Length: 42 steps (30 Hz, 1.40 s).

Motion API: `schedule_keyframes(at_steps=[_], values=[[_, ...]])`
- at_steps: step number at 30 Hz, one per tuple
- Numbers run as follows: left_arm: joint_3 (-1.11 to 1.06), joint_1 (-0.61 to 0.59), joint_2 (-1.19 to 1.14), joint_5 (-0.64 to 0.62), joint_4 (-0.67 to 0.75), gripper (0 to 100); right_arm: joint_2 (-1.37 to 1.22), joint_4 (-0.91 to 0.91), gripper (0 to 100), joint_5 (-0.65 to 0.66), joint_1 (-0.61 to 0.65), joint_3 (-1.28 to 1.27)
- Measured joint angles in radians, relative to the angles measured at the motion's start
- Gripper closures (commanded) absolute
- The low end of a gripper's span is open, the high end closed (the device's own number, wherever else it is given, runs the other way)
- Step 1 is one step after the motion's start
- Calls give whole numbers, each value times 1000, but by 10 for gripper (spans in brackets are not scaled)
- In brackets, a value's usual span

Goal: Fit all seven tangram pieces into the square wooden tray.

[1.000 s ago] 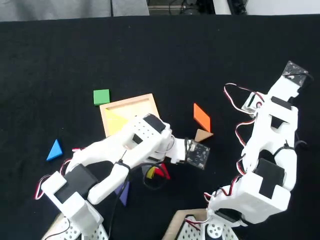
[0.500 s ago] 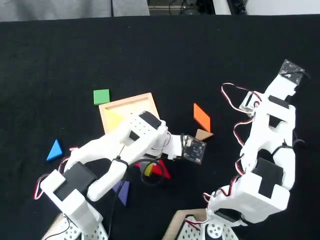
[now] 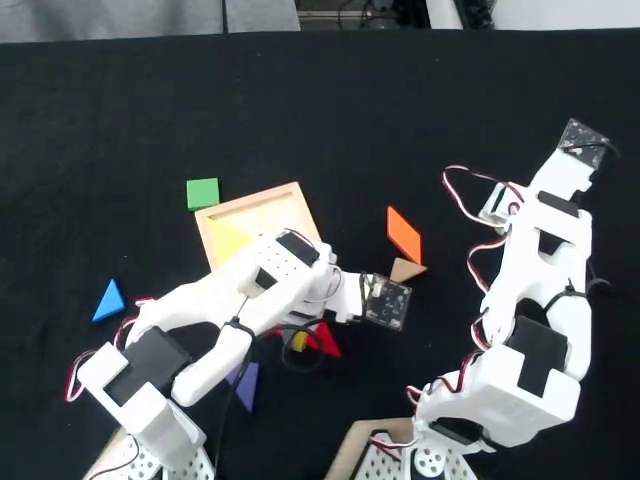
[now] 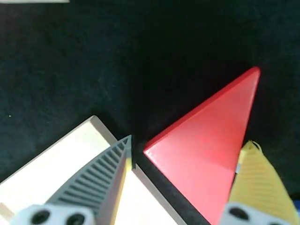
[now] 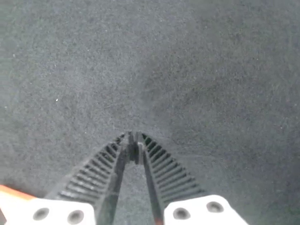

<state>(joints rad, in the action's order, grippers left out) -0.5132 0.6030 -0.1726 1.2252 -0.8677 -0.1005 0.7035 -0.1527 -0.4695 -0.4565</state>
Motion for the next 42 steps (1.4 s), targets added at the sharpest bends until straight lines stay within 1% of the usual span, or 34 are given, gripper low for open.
schedule_keyframes(at_steps=[5, 9, 11, 14, 16, 22, 24, 26, 28, 31, 33, 38, 42], values=[[0, 0, 2, 0, -2, 658, 0, 0, 987, 0, 0, 0], [2, 0, 2, -3, -38, 667, 0, 0, 987, 0, 0, 0], [2, 0, 2, -3, -44, 724, 0, 0, 987, 0, 0, 0], [2, 0, 2, -5, -58, 837, 0, 0, 987, 0, 0, 0], [0, 8, 3, -9, -64, 876, 0, 0, 987, 0, 0, 0], [0, 9, 5, -18, -66, 832, 0, 0, 987, 0, 0, 0], [0, 9, 5, -18, -66, 840, 0, 0, 987, 0, 0, 0], [3, 9, 6, -60, -69, 851, 0, 0, 987, 0, 0, 0], [40, 8, 2, -141, -92, 863, 0, 0, 987, 0, 0, 0], [138, 15, -2, -275, -149, 878, 0, 0, 987, 0, 0, 0], [210, -2, 18, -339, -198, 883, 0, 0, 987, 0, 0, 0], [321, -103, 95, -436, -265, 880, 0, 0, 987, 0, 0, 0], [328, -198, 126, -453, -270, 880, 0, 0, 987, 0, 0, 0]])
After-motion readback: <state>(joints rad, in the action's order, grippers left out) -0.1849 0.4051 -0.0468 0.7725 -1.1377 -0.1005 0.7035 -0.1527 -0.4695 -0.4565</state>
